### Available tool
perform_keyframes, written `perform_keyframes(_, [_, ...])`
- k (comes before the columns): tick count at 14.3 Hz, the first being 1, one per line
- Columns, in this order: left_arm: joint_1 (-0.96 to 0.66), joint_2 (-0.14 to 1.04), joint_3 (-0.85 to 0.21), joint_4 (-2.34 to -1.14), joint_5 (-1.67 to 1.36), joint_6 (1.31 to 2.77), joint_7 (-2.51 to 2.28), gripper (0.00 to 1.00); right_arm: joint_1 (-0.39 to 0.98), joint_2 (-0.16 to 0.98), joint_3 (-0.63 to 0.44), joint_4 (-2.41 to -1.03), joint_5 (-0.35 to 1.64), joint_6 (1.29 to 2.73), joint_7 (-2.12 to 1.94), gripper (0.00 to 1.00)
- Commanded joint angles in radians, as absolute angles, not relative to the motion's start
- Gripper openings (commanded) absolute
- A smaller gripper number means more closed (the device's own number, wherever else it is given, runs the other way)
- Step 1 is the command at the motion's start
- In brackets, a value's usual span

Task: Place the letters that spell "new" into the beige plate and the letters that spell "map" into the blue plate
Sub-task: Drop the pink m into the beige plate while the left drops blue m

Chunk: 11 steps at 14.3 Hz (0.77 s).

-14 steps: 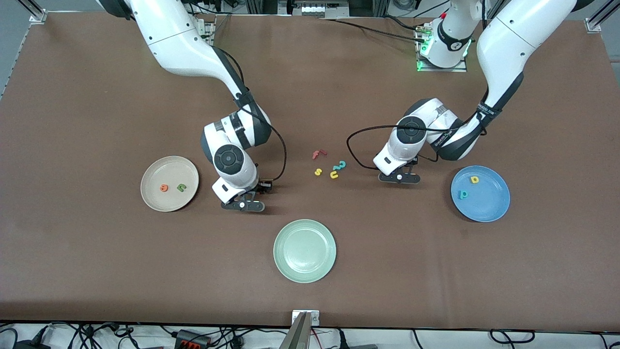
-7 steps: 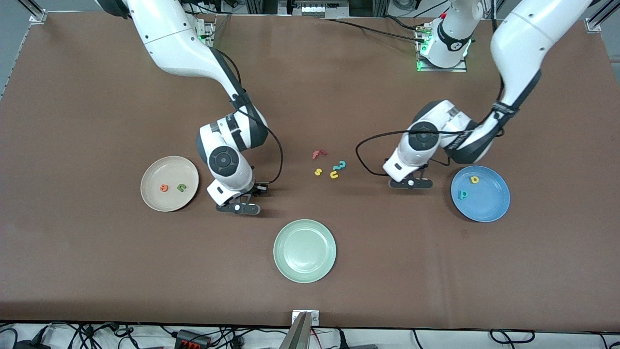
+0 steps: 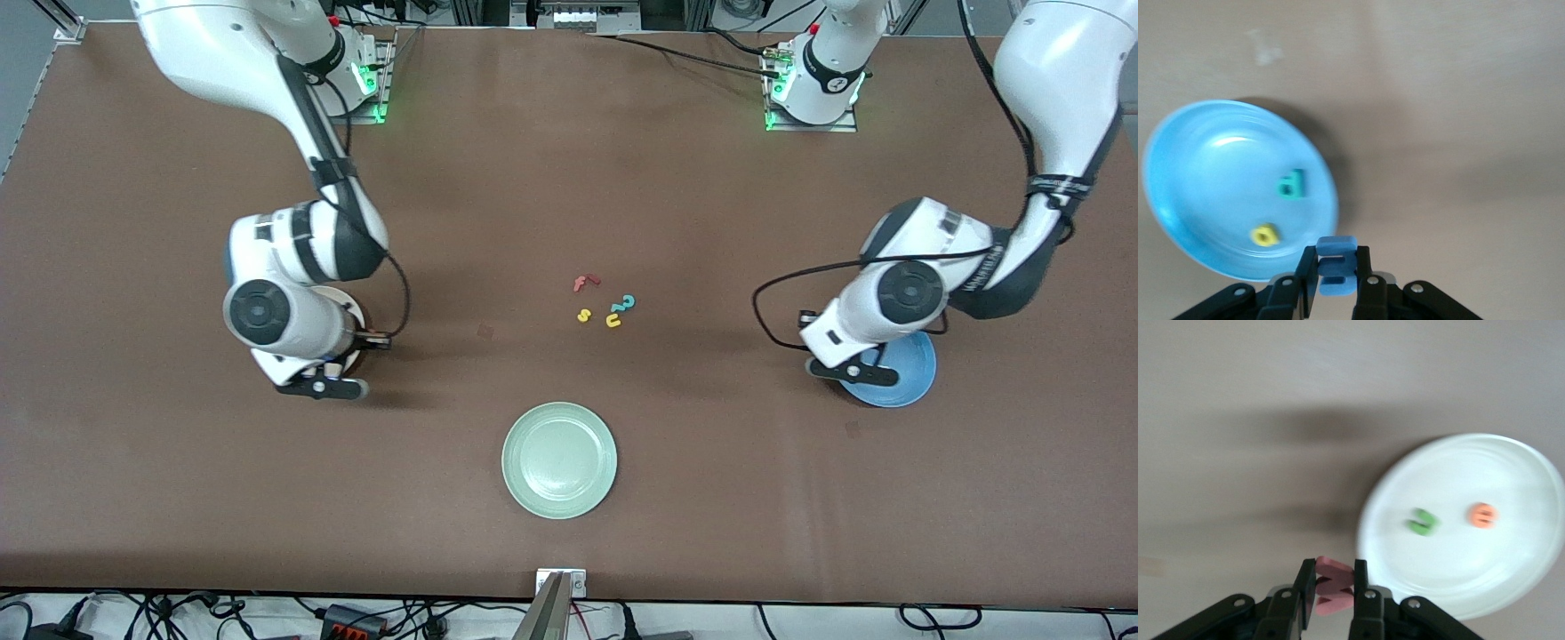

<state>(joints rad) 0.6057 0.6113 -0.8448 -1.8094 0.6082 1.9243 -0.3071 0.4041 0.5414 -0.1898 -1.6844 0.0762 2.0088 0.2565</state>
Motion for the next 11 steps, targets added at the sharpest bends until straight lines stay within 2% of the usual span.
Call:
perform_keyframes(1, [0.629,0.675,-0.769,-1.737,0.64,1.916,-0.14,0.07,0.403,0.488,-0.238,-1.818,0.051,2.028,0.181,0.15])
perform_keyframes(3, [0.629,0.712,-0.727,-1.692,0.64,1.919,-0.068,0.07,0.399,0.486,-0.255,-1.859,0.051,2.042,0.15,0.15])
perform_keyframes(6, [0.632,0.742,-0.686,-1.7,0.64,2.012,-0.038,0.09,0.358,0.497,-0.255,-1.893,0.051,2.095,0.149,0.17])
perform_keyframes(7, [0.638,0.756,-0.683,-1.7,0.64,2.022,-0.034,0.12,0.347,0.508,-0.255,-1.893,0.051,2.1,0.132,0.17])
perform_keyframes(8, [0.652,0.761,-0.683,-1.7,0.64,2.022,-0.028,0.41,0.342,0.511,-0.255,-1.894,0.051,2.103,0.112,0.17])
perform_keyframes(9, [0.652,0.759,-0.683,-1.7,0.638,2.02,-0.026,0.99,0.333,0.518,-0.253,-1.896,0.051,2.109,0.107,0.17])
perform_keyframes(11, [0.646,0.749,-0.689,-1.697,0.637,2.008,-0.029,1.0,0.325,0.54,-0.253,-1.896,0.051,2.143,0.107,0.17])
